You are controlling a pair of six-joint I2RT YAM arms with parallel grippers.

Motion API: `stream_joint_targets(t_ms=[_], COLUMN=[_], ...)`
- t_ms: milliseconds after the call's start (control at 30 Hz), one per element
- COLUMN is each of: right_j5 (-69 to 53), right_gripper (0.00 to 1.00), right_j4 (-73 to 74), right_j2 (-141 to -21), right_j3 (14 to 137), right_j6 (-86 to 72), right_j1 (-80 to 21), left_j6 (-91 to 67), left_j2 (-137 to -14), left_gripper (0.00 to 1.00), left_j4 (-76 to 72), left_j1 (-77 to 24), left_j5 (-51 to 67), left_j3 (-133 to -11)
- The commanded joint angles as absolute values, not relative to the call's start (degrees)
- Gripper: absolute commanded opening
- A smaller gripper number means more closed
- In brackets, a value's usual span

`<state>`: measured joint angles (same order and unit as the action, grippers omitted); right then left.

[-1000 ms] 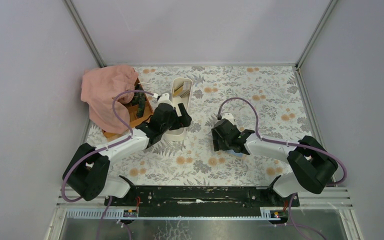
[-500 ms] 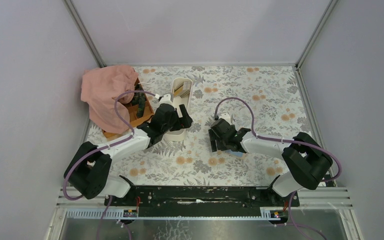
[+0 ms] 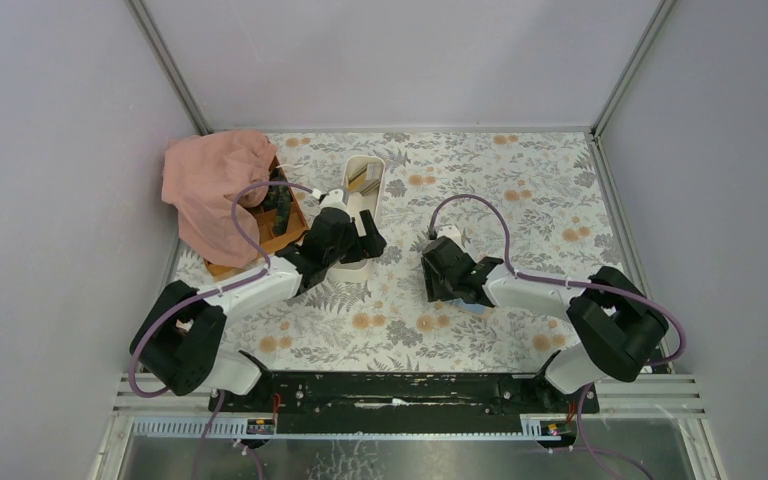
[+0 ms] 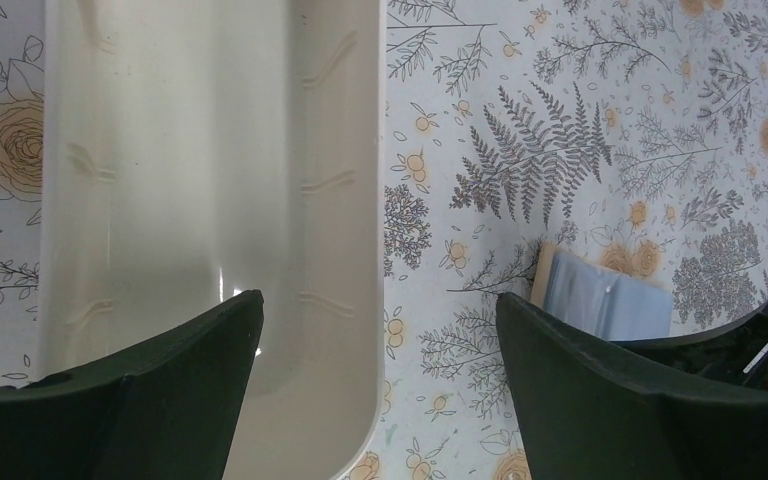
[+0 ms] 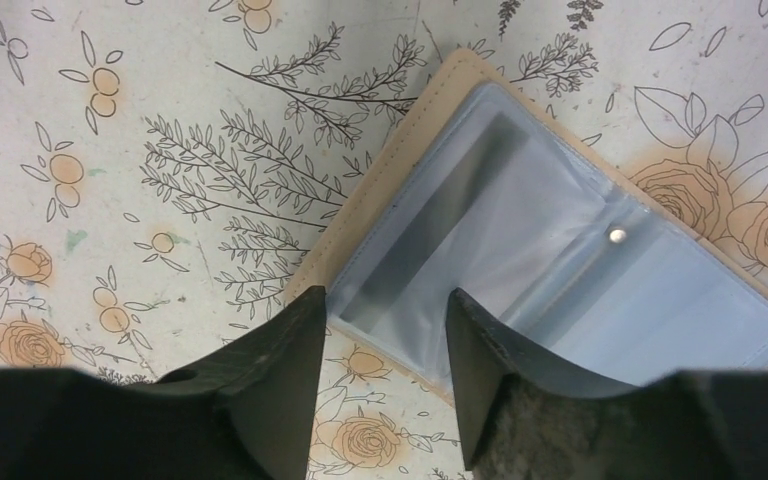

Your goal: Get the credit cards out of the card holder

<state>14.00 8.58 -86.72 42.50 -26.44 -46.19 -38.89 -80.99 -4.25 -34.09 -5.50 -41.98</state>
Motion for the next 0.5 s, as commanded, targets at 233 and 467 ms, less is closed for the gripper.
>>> stream_joint_targets(t_ms=[233, 467], right_j5=[12.3, 12.9], right_gripper=[0.28, 0.0], right_j4=[7.5, 7.4], right_j2=[-83.5, -81.1], right_j3=[40.6, 40.1], right_j6=[-27.9, -27.8], right_j1=[-46.8, -46.8], left_j6=[-38.0, -38.0], left_j2=[-81.6, -81.9], left_gripper=[0.93, 0.92], left_j4=[-6.2, -6.1], left_j1=[-34.6, -34.6], left_j5=[-4.8, -4.7], left_j3=[-42.8, -43.0])
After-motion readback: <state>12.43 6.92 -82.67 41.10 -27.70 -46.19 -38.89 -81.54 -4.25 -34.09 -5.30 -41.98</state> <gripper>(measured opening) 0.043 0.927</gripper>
